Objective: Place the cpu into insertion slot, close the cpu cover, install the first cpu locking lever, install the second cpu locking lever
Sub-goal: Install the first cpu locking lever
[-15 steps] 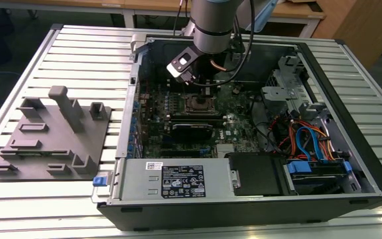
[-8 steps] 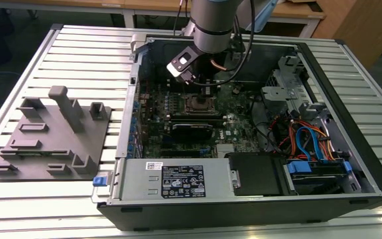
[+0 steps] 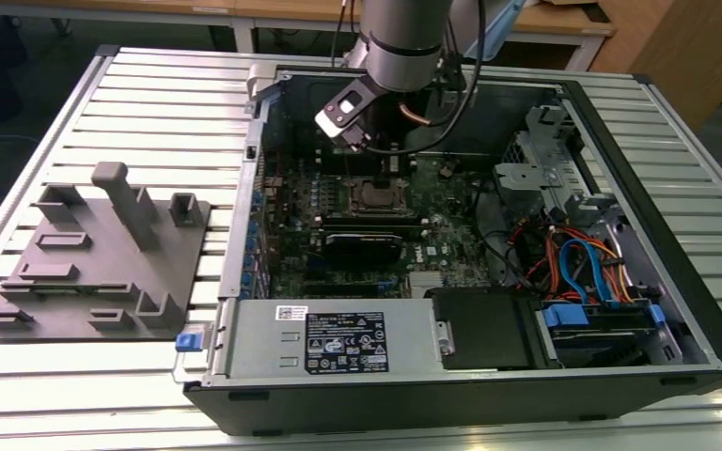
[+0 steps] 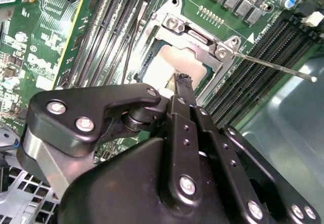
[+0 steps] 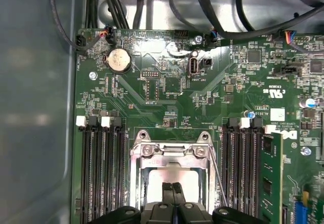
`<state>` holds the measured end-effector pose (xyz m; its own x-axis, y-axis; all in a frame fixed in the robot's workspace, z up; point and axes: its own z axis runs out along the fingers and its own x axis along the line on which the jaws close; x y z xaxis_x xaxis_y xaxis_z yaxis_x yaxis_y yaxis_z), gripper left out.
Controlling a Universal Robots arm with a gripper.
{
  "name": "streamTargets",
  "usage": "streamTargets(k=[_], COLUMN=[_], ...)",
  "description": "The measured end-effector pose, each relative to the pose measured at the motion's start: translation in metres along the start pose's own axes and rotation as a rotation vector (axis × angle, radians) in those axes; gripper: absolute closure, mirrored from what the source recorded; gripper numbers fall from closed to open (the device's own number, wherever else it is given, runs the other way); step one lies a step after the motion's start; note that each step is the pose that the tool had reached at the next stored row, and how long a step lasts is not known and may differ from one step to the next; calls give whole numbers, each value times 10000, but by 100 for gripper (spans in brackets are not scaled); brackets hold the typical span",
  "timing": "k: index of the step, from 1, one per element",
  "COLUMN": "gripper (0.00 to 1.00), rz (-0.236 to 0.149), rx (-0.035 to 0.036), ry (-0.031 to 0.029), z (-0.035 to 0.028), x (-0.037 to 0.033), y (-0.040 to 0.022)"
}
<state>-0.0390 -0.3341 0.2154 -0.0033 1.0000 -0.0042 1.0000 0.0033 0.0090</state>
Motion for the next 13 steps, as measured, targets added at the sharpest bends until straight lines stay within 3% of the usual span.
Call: streamTargets(k=[6,13], gripper=[90,90], rz=[0,0], rx=[0,0], ry=[0,1], z=[-112,-124], x=[0,0], y=[1,1])
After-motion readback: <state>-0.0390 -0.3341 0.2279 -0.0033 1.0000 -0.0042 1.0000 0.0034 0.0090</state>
